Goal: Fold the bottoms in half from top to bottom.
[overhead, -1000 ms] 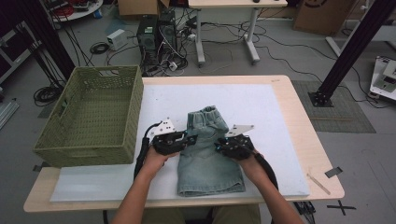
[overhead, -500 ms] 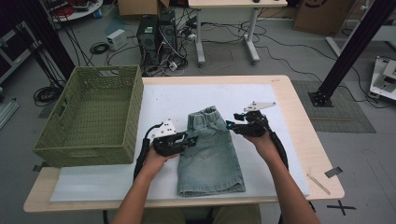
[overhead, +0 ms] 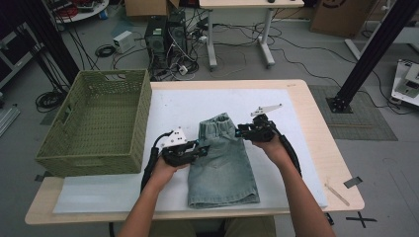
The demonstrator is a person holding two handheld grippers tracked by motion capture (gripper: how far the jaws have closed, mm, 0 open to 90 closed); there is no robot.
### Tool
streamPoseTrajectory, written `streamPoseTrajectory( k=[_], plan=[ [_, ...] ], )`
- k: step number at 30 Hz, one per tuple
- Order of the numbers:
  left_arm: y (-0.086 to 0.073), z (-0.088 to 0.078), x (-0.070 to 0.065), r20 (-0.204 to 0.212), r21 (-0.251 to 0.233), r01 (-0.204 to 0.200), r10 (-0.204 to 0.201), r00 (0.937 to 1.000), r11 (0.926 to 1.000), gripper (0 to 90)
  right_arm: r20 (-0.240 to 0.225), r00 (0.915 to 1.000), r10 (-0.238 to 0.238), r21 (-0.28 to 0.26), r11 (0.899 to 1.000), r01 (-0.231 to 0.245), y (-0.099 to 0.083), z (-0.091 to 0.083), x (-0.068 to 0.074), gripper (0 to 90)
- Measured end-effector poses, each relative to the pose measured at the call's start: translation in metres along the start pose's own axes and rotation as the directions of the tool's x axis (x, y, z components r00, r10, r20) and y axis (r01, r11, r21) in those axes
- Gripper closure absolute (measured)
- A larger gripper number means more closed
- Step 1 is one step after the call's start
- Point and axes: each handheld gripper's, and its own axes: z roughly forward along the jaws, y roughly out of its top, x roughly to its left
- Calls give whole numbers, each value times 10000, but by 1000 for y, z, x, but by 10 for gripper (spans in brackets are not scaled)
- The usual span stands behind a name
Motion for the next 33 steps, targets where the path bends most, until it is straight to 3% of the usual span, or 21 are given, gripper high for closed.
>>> streamPoseTrajectory(
  k=[7,10,11,13,14,16,20,21,28,30,33],
  plan=[
    [-1,0,0,3,-9,60,-60,10000,10000,763,60,9985,-545,63,9985,545,1,2,6,876],
    [-1,0,0,4,-19,30,-30,10000,10000,763,167,9979,-625,67,9980,624,1,1,7,892],
    [-1,0,0,10,-19,35,-35,10000,10000,763,212,9978,-628,70,9980,626,1,0,7,864],
    [-1,-1,-1,50,-22,13,-13,10000,10000,763,607,9968,-512,-65,9986,517,1,0,6,630],
    [-1,-1,-1,53,-28,-7,7,10000,10000,763,628,9977,-269,-88,9996,275,1,0,3,564],
    [-1,-1,-2,77,-20,-44,44,10000,10000,763,478,9989,7,-110,9999,-2,0,1,-1,556],
    [-2,-1,-1,110,-38,-23,23,9999,10000,763,-543,9961,694,-135,9974,-702,-2,6,-7,670],
    [-2,-1,-1,110,-11,-66,66,9999,10000,763,-574,9959,700,-107,9974,-707,-2,7,-7,685],
    [-2,-1,-1,106,3,-41,41,9999,10000,763,-491,9986,202,25,9998,-201,-1,6,-4,852],
    [-2,-1,-1,24,-30,57,-57,10000,10000,762,-272,9996,-15,25,10000,16,0,3,-1,863],
    [-3,-3,1,-328,-61,505,-506,9982,9987,733,31,9998,-196,-86,9998,196,1,-4,3,866]
  ],
)
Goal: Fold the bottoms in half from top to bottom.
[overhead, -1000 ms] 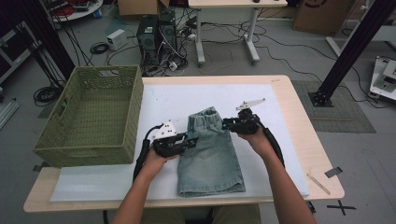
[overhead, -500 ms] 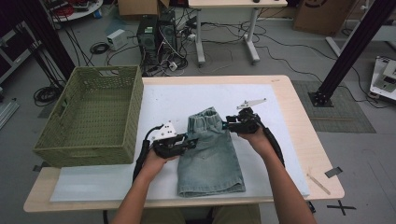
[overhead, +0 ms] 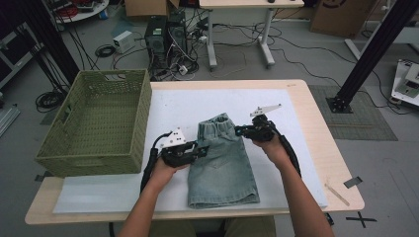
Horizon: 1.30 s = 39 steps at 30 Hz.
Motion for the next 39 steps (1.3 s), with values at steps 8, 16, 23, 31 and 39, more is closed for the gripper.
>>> streamPoseTrajectory(
  k=[8,16,23,31,39],
  plan=[
    [-4,-12,4,-896,130,1095,-1079,9901,9939,454,23,9991,-420,-618,9972,421,-12,-26,11,868],
    [-15,-25,2,-1094,178,1377,-1349,9848,9903,431,-16,9982,-606,-866,9944,603,-19,-36,23,870],
    [-17,-31,-2,-1223,37,1475,-1460,9817,9891,428,-55,9958,-919,-1000,9908,908,-22,-43,34,871],
    [-23,-45,-9,-1376,-209,1870,-1881,9725,9821,376,-138,9908,-1348,-1071,9854,1325,-33,-55,47,870],
    [-27,-63,-20,-1921,-439,2069,-2115,9583,9774,376,-295,9893,-1428,-1203,9831,1383,-48,-63,54,869]
  ],
)
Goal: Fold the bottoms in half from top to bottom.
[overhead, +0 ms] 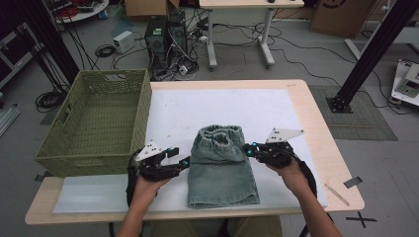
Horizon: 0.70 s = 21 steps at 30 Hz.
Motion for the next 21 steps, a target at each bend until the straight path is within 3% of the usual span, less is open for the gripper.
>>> streamPoseTrajectory(
  k=[6,9,13,16,21],
  plan=[
    [-1,-6,-7,-318,-190,178,-185,9993,9997,376,-253,9995,-163,24,9999,163,-8,-10,8,818],
    [0,-8,-10,-385,-255,153,-163,9991,9996,376,-679,9976,112,-546,9984,-150,-11,-29,10,713],
    [1,-5,-13,-406,-336,255,-269,9988,9991,366,-370,9986,372,-1189,9920,-414,-12,-49,7,660],
    [3,0,-16,-279,-246,234,-241,9993,9994,357,131,9979,634,-1100,9920,-616,-12,-47,5,609],
    [7,9,-20,-126,-134,279,-281,9995,9995,315,307,9974,649,-570,9964,-630,-7,-25,9,542]
  ],
)
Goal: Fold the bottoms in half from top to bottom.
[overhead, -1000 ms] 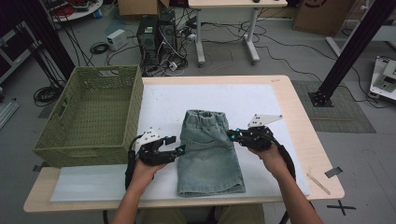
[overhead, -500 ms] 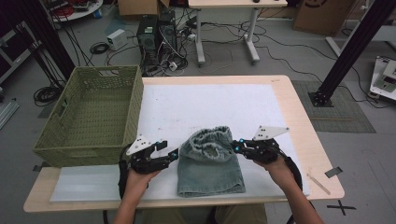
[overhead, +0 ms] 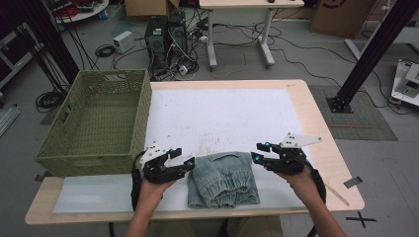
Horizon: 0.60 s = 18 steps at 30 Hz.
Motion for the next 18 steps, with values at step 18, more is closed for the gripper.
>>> streamPoseTrajectory(
  k=[18],
  plan=[
    [-9,27,-13,-33,1027,-379,384,9993,9940,280,-658,9900,-1249,2614,9553,1379,-20,61,34,519]
  ],
)
